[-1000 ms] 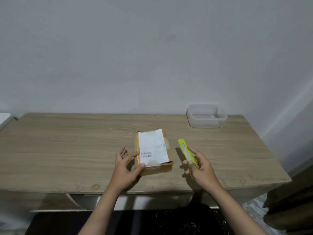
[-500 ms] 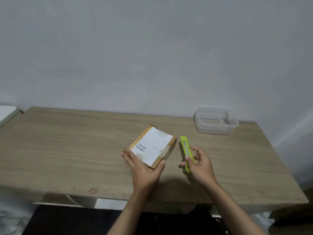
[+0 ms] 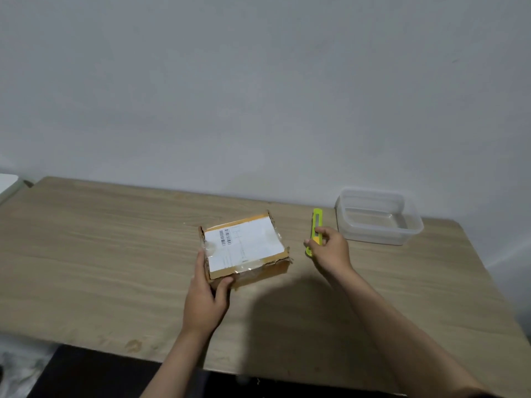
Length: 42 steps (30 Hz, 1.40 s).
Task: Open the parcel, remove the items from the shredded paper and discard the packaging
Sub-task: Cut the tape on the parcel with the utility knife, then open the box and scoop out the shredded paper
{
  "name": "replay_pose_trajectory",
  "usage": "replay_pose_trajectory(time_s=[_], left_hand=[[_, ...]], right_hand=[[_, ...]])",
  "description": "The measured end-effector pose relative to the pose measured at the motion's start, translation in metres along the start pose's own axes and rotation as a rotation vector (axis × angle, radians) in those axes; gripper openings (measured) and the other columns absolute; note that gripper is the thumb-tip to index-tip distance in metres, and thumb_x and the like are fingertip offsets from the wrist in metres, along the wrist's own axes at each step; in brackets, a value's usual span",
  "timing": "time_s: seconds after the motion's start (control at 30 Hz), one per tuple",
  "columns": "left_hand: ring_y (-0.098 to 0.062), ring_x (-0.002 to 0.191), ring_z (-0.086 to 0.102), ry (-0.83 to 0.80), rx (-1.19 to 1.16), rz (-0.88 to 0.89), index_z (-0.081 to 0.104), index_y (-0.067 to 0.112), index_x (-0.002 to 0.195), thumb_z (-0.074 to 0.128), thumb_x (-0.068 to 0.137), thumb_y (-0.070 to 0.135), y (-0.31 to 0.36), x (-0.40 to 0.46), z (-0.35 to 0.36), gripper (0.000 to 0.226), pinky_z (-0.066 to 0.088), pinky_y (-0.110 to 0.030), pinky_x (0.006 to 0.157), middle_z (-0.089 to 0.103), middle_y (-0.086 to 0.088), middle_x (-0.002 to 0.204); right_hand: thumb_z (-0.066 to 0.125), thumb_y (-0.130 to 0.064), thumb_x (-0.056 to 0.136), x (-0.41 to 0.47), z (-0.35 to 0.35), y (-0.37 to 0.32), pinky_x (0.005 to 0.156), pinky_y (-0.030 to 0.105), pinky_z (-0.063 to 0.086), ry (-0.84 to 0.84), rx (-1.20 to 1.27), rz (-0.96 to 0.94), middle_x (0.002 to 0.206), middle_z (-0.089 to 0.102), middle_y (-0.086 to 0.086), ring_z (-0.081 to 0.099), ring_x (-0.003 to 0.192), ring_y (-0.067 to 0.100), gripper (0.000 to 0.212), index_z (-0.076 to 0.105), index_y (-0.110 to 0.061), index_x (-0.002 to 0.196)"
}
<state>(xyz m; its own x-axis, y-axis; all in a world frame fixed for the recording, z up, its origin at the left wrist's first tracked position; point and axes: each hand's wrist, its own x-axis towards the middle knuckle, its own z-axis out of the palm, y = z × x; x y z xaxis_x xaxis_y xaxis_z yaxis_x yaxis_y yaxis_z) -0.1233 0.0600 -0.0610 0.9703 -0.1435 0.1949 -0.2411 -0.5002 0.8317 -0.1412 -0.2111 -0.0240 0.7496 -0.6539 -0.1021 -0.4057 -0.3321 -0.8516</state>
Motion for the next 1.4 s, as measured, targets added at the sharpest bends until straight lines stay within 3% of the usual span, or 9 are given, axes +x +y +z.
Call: replay_pose_trajectory(time_s=[0.2,0.47,0.6,0.8,0.97,1.13,1.23,1.3,1.4], left_hand=[[-0.034,0.102,0.062,0.0,0.08,-0.036,0.014,0.028,0.148,0.065,0.084,0.022,-0.007,0.001,0.002,0.082,0.044,-0.029,0.074,0.06,-0.012,0.127],[-0.031,0.101,0.063,0.011,0.079,-0.101,0.013,0.035,0.147,0.065,0.084,0.021,-0.008,0.001,0.004,0.082,0.043,-0.028,0.073,0.062,-0.01,0.125],[-0.032,0.096,0.064,-0.005,0.06,-0.097,0.012,0.035,0.147,0.063,0.085,0.023,-0.01,0.002,0.003,0.081,0.043,-0.028,0.071,0.065,-0.012,0.118],[-0.031,0.101,0.064,-0.027,0.025,-0.054,0.015,0.03,0.147,0.061,0.084,0.034,-0.007,0.002,0.0,0.078,0.043,-0.026,0.072,0.065,-0.009,0.119],[-0.019,0.117,0.057,-0.119,-0.13,-0.036,0.017,0.028,0.146,0.059,0.085,0.036,-0.007,0.002,-0.012,0.075,0.044,-0.022,0.086,0.058,-0.003,0.131],[-0.016,0.115,0.057,-0.265,-0.153,0.028,0.019,0.022,0.145,0.064,0.086,0.016,-0.016,0.0,-0.043,0.074,0.039,-0.005,0.082,0.058,0.001,0.127],[-0.014,0.116,0.056,-0.342,-0.158,0.085,0.019,0.016,0.145,0.064,0.085,0.021,-0.028,-0.008,-0.067,0.075,0.038,-0.008,0.088,0.056,0.0,0.13],[-0.007,0.12,0.053,-0.395,-0.153,0.125,0.019,0.015,0.145,0.062,0.081,0.029,-0.033,-0.013,-0.08,0.078,0.036,-0.006,0.093,0.053,0.003,0.132],[0.014,0.111,0.051,-0.467,-0.162,0.136,0.021,0.016,0.143,0.062,0.08,0.03,-0.039,-0.018,-0.093,0.077,0.036,-0.002,0.09,0.055,0.009,0.127]], right_hand=[[0.069,-0.021,0.08,0.029,0.01,0.002,0.095,0.035,0.043,-0.058,-0.234,-0.099,0.12,0.061,0.015,0.056,0.11,0.031,0.046,0.058,-0.007,0.123],[0.063,-0.021,0.082,0.026,0.016,0.011,0.107,0.044,0.031,-0.079,-0.352,-0.213,0.133,0.047,0.022,0.037,0.128,0.039,0.046,0.055,-0.002,0.123],[0.06,-0.015,0.081,0.003,0.014,0.001,0.091,0.031,0.042,0.045,-0.143,-0.354,0.105,0.066,0.017,0.061,0.1,0.029,0.028,0.065,0.0,0.104],[0.067,-0.021,0.083,-0.052,0.022,-0.028,0.075,0.017,0.048,-0.168,0.038,-0.285,0.092,0.068,0.002,0.064,0.082,0.012,0.023,0.067,-0.011,0.103],[0.074,-0.034,0.075,-0.087,0.033,-0.03,0.088,0.021,0.047,-0.08,-0.053,-0.231,0.107,0.067,0.0,0.062,0.096,0.01,0.04,0.067,-0.015,0.11],[0.08,-0.031,0.07,-0.129,0.032,-0.037,0.087,0.016,0.04,0.018,-0.062,-0.236,0.102,0.064,-0.005,0.057,0.095,0.004,0.043,0.069,-0.014,0.108],[0.082,-0.03,0.067,-0.158,0.039,-0.035,0.082,0.007,0.039,0.077,-0.011,-0.226,0.101,0.065,-0.006,0.058,0.094,0.004,0.041,0.071,-0.015,0.103],[0.082,-0.03,0.067,-0.174,0.043,-0.033,0.077,-0.002,0.037,0.114,0.051,-0.215,0.099,0.068,-0.006,0.059,0.091,-0.003,0.036,0.072,-0.017,0.099],[0.082,-0.033,0.066,-0.192,0.047,-0.032,0.077,0.0,0.04,0.172,0.127,-0.234,0.097,0.07,-0.007,0.058,0.093,-0.01,0.031,0.073,-0.021,0.093]])
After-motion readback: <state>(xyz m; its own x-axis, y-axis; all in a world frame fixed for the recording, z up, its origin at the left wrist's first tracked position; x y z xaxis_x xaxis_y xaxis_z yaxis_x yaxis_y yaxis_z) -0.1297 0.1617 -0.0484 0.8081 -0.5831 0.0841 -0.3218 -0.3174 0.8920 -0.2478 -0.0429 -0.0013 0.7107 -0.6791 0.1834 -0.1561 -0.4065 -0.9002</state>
